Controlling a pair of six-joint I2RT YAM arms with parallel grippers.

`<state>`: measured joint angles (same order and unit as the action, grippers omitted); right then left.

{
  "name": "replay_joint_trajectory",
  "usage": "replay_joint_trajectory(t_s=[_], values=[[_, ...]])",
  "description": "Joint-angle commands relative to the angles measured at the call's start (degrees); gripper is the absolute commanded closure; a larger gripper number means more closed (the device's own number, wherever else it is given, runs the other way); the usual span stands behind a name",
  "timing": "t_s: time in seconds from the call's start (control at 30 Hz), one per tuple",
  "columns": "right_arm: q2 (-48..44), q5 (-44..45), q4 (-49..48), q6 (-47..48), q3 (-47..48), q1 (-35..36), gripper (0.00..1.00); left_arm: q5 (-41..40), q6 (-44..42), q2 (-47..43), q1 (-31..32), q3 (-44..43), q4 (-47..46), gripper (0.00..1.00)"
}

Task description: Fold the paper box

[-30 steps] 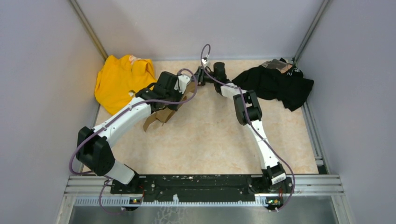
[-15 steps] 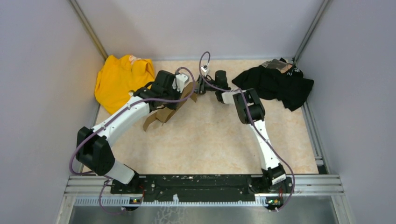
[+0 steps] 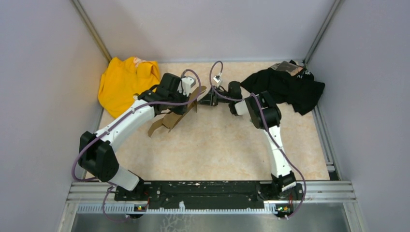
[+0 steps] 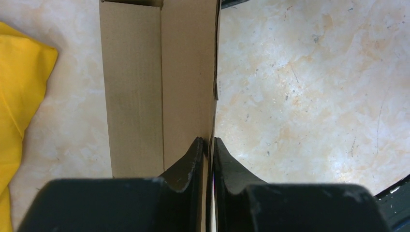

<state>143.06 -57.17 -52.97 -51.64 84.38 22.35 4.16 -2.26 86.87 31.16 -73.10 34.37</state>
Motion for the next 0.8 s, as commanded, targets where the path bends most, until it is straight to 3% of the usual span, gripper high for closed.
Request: replay_joint_trajectory(t_s=[0.0,0.4,0.63,0.77], values=[[-6.7,-0.6,-9.9,0.9,-4.2,-0.3,0.61,3.8,1.5,-1.2,-0.4,-0.8,1.4,0.84],[-1.9,-1.1,-23.7,-1.9,-4.3,-0.5,0.52,6.2,1.5,-0.4,-1.2,0.3,0.9,0.84],[-1.1,0.7,-22.8,1.9,-3.4,0.3,0.47,10.9,1.5,-0.3,-3.0,0.5,0.0,0.84],[-1.9,2.0,-16.3,6.4,-2.1,1.0,0.44,13.2,1.3,-0.3,-4.4,0.6,0.0,0.83]])
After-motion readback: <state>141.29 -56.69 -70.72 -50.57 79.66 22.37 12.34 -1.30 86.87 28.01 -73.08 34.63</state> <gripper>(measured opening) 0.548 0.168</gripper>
